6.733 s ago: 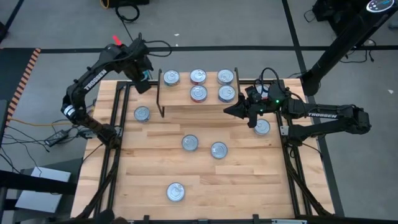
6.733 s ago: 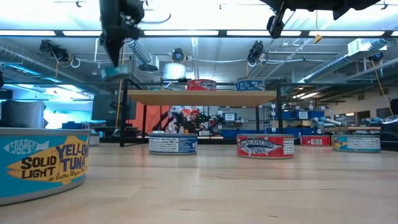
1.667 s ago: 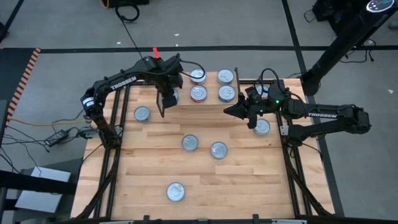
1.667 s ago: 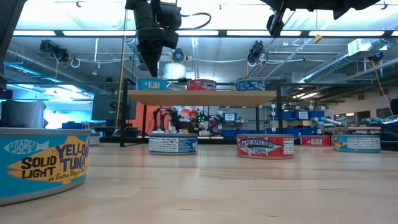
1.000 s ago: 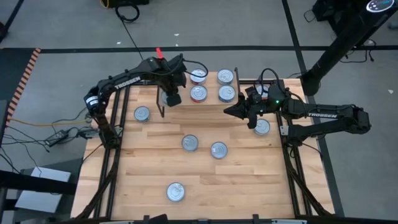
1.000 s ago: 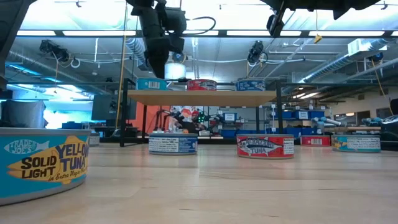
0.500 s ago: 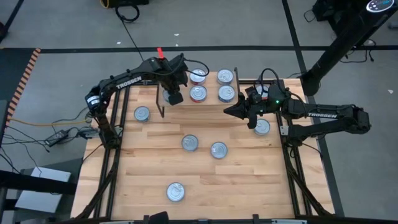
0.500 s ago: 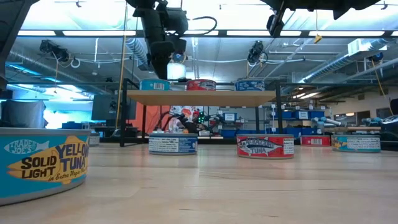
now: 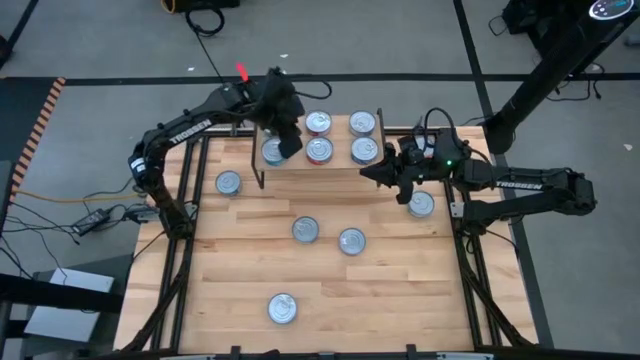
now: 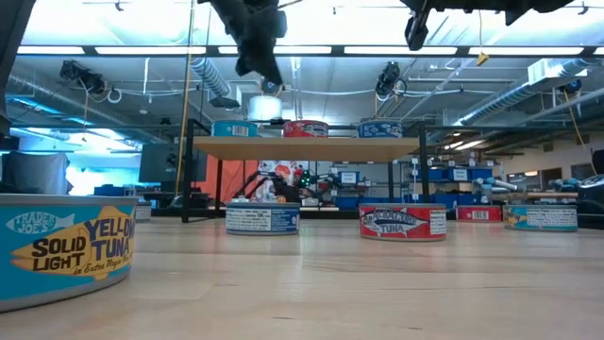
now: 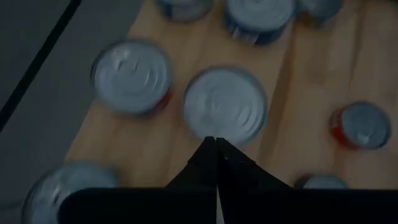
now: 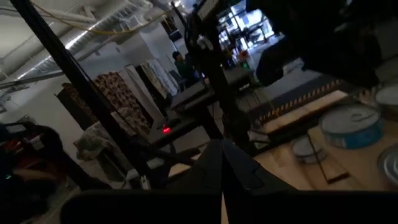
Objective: Stack canned seafood by type on shelf
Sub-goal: Stack the top blue tuna can on top of the other blue tuna can on the shelf
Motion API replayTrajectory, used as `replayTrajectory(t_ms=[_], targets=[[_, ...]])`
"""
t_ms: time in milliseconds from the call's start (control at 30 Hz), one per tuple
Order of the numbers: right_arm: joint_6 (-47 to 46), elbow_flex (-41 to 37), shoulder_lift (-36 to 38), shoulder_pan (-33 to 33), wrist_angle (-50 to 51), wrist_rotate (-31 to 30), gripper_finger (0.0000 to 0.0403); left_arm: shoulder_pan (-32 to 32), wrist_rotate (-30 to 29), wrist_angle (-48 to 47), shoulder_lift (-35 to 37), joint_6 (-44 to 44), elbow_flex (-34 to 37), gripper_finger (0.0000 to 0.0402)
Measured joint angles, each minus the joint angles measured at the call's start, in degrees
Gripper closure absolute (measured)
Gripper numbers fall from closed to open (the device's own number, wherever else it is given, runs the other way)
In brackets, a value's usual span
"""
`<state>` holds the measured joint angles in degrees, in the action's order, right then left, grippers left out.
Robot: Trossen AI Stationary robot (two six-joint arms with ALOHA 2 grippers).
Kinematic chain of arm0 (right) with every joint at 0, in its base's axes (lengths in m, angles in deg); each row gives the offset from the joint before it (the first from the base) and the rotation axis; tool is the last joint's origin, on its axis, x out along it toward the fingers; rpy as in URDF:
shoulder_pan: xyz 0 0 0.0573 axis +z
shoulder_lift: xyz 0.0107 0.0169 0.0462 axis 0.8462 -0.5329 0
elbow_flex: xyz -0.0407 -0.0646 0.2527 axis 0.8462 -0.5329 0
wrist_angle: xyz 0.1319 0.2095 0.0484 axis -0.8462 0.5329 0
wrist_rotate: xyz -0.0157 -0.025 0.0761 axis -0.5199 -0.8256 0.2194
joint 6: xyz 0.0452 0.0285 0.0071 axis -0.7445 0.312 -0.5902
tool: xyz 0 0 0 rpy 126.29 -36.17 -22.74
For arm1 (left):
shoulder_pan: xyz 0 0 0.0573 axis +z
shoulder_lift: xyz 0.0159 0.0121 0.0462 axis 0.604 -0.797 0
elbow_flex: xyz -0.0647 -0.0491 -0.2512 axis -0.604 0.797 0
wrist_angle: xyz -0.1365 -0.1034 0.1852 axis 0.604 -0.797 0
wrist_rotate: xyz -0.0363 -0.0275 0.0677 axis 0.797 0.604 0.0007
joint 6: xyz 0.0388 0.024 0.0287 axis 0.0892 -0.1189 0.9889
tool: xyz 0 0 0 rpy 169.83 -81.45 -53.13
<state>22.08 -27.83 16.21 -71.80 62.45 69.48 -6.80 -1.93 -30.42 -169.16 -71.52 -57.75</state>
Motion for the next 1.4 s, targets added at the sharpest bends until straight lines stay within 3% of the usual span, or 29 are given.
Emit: replayTrajectory(t_ms=[333,533,733,933,1100,1267,1400], targets=[[10.98,18.18,-4.42,0.37,30.01,-5.74,0.0398,-3.55,8.50,22.06,3.81,-0.99,10.38,0.0401],[12.07,21.29,-6.73,0.37,32.05,-5.07,0.0394,-6.90,9.01,39.78,8.94,-3.09,20.47,0.0401],[10.23,21.34,-6.67,0.37,31.96,-5.25,0.0373,-9.55,8.69,47.66,15.76,-7.15,30.56,0.0401],[11.34,21.34,-7.22,0.37,33.64,-5.02,0.0357,-13.01,9.30,46.74,22.27,-11.37,37.40,0.0401],[15.53,21.34,-9.32,1.24,37.53,-2.11,0.0364,-19.36,10.99,39.60,25.22,-12.22,39.96,0.0401],[20.40,21.34,-10.54,2.26,40.49,0.39,0.0392,-27.36,3.57,36.43,24.65,-19.19,42.18,0.0401],[22.59,21.34,-10.31,2.06,41.48,4.29,0.0394,-33.67,-6.51,36.29,24.48,-28.34,42.99,0.0401]])
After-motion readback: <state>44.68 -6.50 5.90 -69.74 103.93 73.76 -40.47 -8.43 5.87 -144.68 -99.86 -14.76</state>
